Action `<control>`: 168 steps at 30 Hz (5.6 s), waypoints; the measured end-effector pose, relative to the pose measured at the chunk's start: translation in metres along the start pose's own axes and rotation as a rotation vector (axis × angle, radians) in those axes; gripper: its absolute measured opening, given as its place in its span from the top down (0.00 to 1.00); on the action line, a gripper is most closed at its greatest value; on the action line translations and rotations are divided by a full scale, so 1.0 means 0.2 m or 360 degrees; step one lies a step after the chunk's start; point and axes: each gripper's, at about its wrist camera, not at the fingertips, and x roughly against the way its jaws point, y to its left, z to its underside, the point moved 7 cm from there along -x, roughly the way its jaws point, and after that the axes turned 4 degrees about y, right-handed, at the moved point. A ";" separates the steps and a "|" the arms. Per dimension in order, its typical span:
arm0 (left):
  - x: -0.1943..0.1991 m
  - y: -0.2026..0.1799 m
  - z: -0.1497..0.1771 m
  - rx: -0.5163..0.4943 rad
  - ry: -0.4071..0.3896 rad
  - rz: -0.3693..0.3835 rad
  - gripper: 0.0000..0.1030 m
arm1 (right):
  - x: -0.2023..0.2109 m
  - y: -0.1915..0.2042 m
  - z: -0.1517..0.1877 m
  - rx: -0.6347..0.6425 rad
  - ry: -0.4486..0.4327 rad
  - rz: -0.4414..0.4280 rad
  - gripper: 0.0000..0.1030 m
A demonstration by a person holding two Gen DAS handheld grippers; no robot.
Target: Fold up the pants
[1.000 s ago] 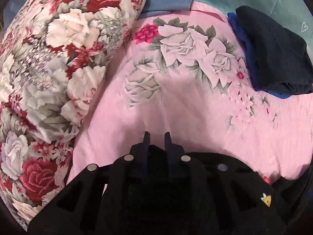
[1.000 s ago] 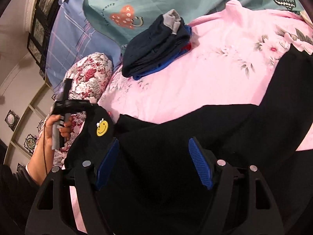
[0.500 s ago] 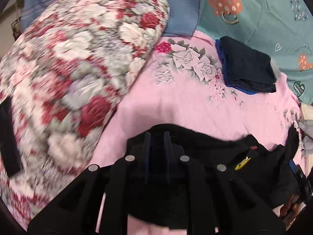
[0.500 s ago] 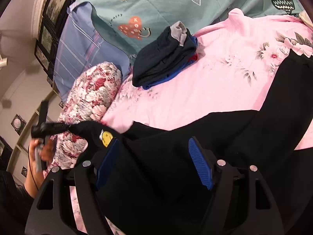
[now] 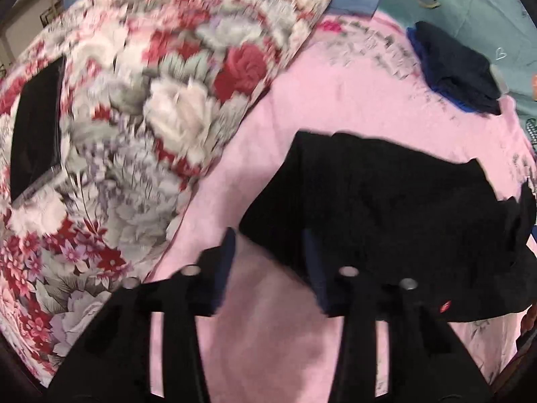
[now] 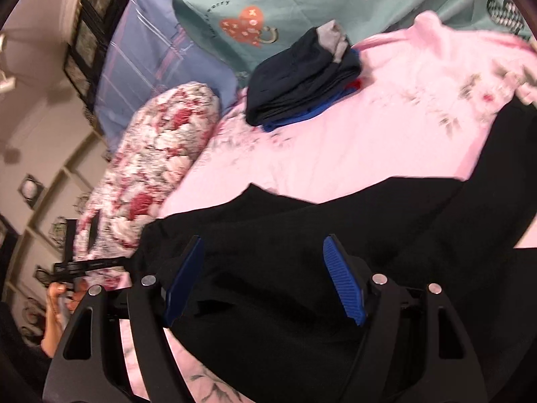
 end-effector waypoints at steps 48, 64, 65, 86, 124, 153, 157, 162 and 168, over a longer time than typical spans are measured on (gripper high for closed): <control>-0.18 -0.19 0.07 0.0212 0.0407 0.0379 0.58 | 0.31 -0.07 0.11 0.0006 -0.0156 0.0368 0.14; -0.09 0.02 -0.07 0.0161 0.0177 0.0221 0.87 | 0.29 -0.01 0.09 0.0042 -0.0136 0.0422 0.14; -0.15 0.03 -0.06 0.0144 0.0202 0.0194 0.84 | 0.29 -0.02 0.09 0.0033 -0.0125 0.0447 0.14; -0.07 -0.28 -0.02 -0.0171 0.0014 0.0099 0.17 | 0.15 -0.93 -0.49 -0.0467 -0.0035 0.1073 0.14; -0.32 -0.33 0.04 -0.0149 0.0233 0.0164 0.11 | 1.11 -1.37 0.65 -0.1411 -0.0342 0.0630 0.93; -0.24 -0.34 0.10 -0.0233 0.0170 0.0158 0.11 | 0.93 -1.36 0.32 -0.0677 0.0081 0.1210 0.56; -0.28 -0.34 0.12 -0.0262 0.0175 0.0133 0.11 | 0.89 -1.38 0.33 -0.0608 0.0155 0.1331 0.83; -0.33 -0.32 0.11 -0.0273 0.0155 0.0050 0.11 | 1.06 -1.22 0.16 -0.0506 -0.0130 0.1396 0.93; -0.31 -0.32 0.11 -0.0281 0.0125 0.0032 0.11 | 0.84 -1.48 0.26 -0.0619 0.0112 0.1459 0.90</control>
